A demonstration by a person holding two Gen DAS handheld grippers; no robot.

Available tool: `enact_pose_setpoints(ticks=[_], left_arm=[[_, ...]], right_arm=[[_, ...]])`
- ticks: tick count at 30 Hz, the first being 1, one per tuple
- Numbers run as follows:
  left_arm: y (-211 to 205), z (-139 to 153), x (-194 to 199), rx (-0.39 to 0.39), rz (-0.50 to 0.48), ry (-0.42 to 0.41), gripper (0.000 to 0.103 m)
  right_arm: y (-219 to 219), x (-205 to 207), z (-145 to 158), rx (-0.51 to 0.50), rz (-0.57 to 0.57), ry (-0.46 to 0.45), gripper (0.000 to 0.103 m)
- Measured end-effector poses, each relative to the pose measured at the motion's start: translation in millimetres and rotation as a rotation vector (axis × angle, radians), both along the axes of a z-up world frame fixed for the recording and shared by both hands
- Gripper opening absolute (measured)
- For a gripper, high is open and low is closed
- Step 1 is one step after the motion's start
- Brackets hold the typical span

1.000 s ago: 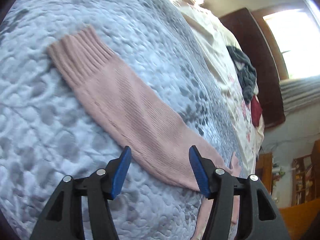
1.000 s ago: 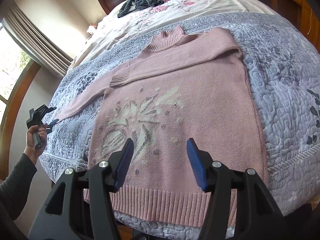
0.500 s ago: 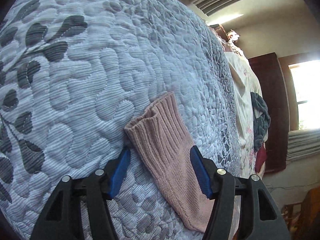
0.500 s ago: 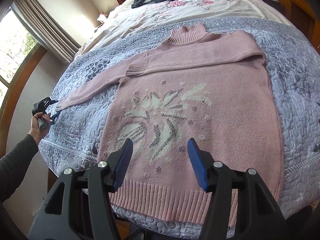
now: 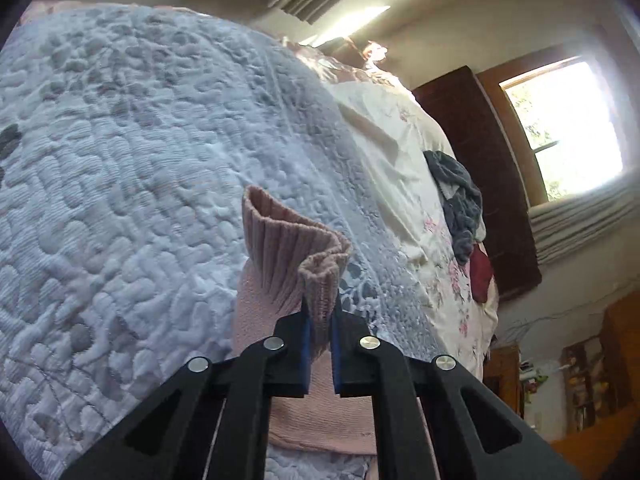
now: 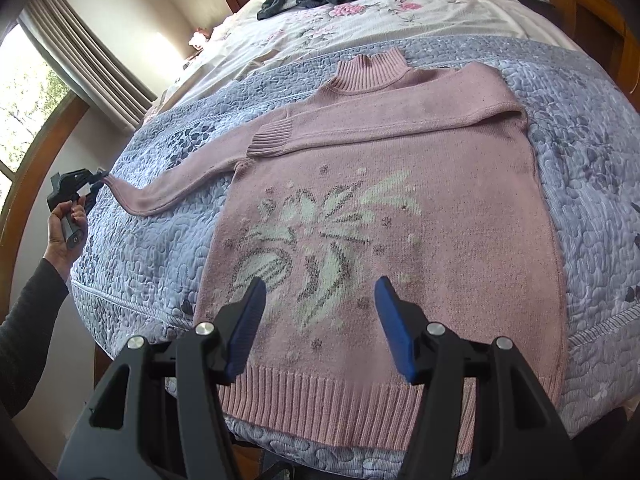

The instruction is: Fold small clothes

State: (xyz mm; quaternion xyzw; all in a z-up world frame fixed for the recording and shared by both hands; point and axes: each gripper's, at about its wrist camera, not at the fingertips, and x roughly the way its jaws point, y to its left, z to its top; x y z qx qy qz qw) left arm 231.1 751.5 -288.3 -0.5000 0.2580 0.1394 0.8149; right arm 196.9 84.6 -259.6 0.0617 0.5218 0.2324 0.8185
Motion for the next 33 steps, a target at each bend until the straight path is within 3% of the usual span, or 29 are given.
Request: enact_pose_setpoints(ticks=[6,11,16,22,25,26,28,30,33], left_arm=[[-93,46,64,0.080,-0.203,-0.074,0.007],[-198,49,115,0.113,-0.375,-0.050,0.007],[-299,25,172,0.135,-0.542,0.001,0.007],[-397,-37,220,0.138,-0.725,0.112,0.007],[-411,-73,226,0.129,-0.762,0.174,0.022],[-408,-79,222,0.113,-0.749,0.177,0.033],[-387,-79,205,0.047,-0.715,0.106,0.047],[-363,-70,176,0.028,-0.663,0.005,0.068],[-321,-61,134,0.020,-0.624,-0.115,0.076]], right_arm=[[-6,-2,3,0.022,-0.017,0.000,0.057],[-13,-1,0,0.058,-0.019,0.011,0.057],[-29,3,-1,0.089,-0.057,0.009,0.057],[-57,14,-11,0.084,-0.118,0.037,0.057],[-65,31,-19,0.114,-0.137,0.084,0.059],[-65,40,-20,0.124,-0.136,0.101,0.062],[-63,62,-22,0.162,-0.138,0.132,0.071],[-58,94,-25,0.237,-0.148,0.175,0.081],[-33,156,-37,0.295,-0.126,0.245,0.082]])
